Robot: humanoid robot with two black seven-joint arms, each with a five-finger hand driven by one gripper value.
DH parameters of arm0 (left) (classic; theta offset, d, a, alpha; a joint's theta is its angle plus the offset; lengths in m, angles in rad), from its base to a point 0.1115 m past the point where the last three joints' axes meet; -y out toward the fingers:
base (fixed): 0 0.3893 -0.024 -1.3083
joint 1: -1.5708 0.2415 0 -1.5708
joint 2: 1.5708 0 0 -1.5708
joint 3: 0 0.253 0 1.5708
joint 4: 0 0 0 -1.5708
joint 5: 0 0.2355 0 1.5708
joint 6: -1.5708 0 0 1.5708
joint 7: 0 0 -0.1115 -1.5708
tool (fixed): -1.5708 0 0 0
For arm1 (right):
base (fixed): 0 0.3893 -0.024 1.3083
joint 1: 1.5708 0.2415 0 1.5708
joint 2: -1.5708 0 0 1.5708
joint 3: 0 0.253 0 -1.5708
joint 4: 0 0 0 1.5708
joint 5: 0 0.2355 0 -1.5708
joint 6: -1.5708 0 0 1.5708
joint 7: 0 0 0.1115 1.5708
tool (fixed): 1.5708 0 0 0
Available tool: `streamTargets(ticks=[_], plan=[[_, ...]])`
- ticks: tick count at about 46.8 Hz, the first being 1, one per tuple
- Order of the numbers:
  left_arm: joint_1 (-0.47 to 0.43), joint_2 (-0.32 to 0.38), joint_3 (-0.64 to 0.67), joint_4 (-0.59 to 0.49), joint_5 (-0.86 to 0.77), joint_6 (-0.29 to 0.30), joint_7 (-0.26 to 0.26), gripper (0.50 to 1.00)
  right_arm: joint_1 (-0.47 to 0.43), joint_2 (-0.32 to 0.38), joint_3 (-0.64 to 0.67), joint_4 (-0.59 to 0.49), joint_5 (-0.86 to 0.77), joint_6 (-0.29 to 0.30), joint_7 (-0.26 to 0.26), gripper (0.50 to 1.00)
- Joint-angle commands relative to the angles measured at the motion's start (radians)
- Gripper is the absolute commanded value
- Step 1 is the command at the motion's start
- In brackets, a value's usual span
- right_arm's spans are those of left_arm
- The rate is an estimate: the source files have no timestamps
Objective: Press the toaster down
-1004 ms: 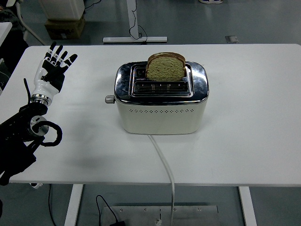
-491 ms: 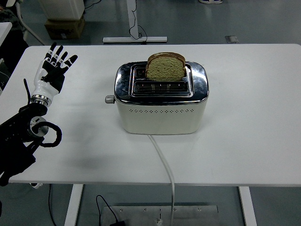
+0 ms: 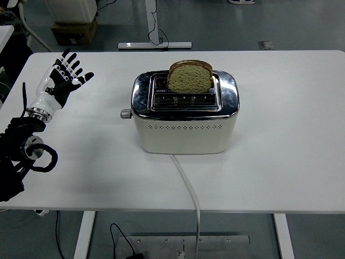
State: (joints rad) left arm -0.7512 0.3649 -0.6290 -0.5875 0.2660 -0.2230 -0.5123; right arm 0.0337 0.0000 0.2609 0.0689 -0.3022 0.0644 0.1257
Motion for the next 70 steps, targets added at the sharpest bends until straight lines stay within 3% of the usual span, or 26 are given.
streamTargets(ticks=[1,28,45,55,70], plan=[[0.007,0.035,0.002,-0.034,0.053,0.001,-0.002,1.0,0.0,0.0,0.0,0.0,0.0,0.0,0.0,0.998],[0.147,0.307,0.009,-0.317,0.42,0.004,-0.002,1.0,0.0,0.0,0.001,0.0,0.0,0.0,0.0,0.998],[0.153,0.39,0.017,-0.428,0.637,0.013,-0.006,1.0,0.0,0.0,0.0,0.0,0.0,0.0,0.0,0.998],[0.153,0.462,0.035,-0.543,0.726,0.082,-0.009,1.0,0.0,0.0,0.0,0.0,0.0,0.0,0.0,0.998],[0.193,0.453,0.04,-0.604,0.884,0.099,-0.011,1.0,0.0,0.0,0.0,0.0,0.0,0.0,0.0,0.998]])
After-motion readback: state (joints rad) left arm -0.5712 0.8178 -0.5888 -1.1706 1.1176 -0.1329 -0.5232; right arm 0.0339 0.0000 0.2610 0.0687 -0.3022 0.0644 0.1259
